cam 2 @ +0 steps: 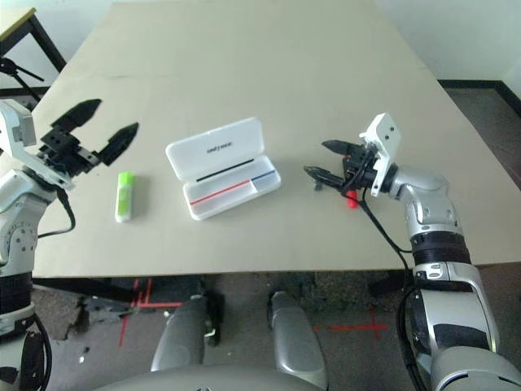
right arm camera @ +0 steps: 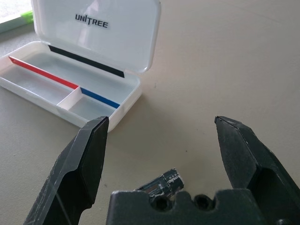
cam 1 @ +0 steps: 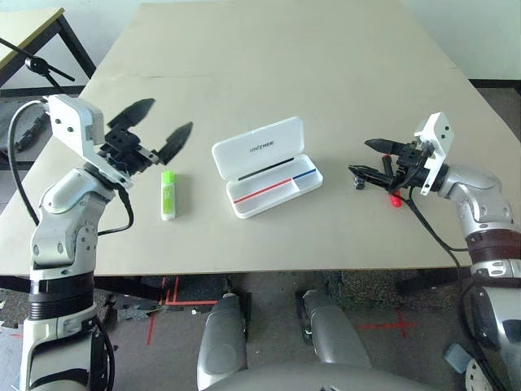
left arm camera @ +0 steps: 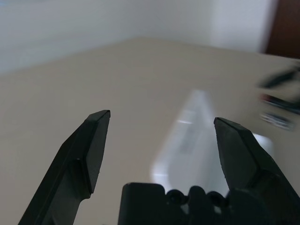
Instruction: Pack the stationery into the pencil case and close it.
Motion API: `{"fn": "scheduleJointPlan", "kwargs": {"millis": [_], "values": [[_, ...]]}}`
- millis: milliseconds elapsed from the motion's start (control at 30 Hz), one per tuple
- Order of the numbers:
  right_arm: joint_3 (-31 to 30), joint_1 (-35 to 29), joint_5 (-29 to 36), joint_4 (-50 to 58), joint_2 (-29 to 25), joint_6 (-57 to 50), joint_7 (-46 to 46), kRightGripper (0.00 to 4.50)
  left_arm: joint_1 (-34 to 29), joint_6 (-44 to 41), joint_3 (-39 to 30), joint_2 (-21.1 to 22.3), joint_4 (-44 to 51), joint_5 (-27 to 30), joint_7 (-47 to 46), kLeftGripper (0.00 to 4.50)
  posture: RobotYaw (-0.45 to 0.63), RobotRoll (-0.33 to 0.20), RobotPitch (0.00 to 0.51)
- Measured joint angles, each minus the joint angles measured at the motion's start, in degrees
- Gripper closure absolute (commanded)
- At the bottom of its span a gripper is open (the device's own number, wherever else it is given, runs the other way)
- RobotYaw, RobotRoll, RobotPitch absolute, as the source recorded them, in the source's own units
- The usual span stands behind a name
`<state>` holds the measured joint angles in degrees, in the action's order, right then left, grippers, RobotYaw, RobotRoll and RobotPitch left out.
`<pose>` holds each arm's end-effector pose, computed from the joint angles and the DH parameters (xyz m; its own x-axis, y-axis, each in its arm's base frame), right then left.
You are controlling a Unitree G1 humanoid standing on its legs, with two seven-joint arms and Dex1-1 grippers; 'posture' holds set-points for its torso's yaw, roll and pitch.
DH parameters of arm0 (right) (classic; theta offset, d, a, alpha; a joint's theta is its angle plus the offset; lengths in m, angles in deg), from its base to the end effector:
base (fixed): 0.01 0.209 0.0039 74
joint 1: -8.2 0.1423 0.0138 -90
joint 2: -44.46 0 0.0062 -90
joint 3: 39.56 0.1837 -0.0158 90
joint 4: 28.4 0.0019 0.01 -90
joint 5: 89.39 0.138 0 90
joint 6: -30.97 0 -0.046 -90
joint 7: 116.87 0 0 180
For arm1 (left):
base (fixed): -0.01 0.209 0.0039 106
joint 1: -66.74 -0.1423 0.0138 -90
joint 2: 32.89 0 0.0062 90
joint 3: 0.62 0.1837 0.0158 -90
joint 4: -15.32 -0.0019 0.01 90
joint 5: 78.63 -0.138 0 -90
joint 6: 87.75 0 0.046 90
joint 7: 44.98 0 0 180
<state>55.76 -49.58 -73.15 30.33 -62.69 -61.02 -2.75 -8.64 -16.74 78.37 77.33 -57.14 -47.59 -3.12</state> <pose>0.2955 -0.2815 0.1327 0.6023 0.7861 -0.1387 -0.7974 0.5843 -0.1508 0.2268 0.2455 0.1870 0.6954 -0.7082 0.1217 0.6633 0.6978 0.2704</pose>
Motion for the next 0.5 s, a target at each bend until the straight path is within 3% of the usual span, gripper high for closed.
{"fn": "scheduleJointPlan", "kwargs": {"millis": [267, 500], "values": [[-0.17, -1.36, 0.61, 2.25, -0.44, -2.03, -3.07, 0.00, -1.04, -6.70, 7.49, 0.36, 4.98, 1.05, 2.68, 0.02, -0.03, 0.000, 0.149], [-0.27, -2.27, 0.96, 6.79, -1.05, -5.29, -4.02, 0.00, -3.70, -7.49, 14.59, 1.40, 4.76, -2.70, 5.72, 0.02, -0.04, 0.000, 0.150]]}}
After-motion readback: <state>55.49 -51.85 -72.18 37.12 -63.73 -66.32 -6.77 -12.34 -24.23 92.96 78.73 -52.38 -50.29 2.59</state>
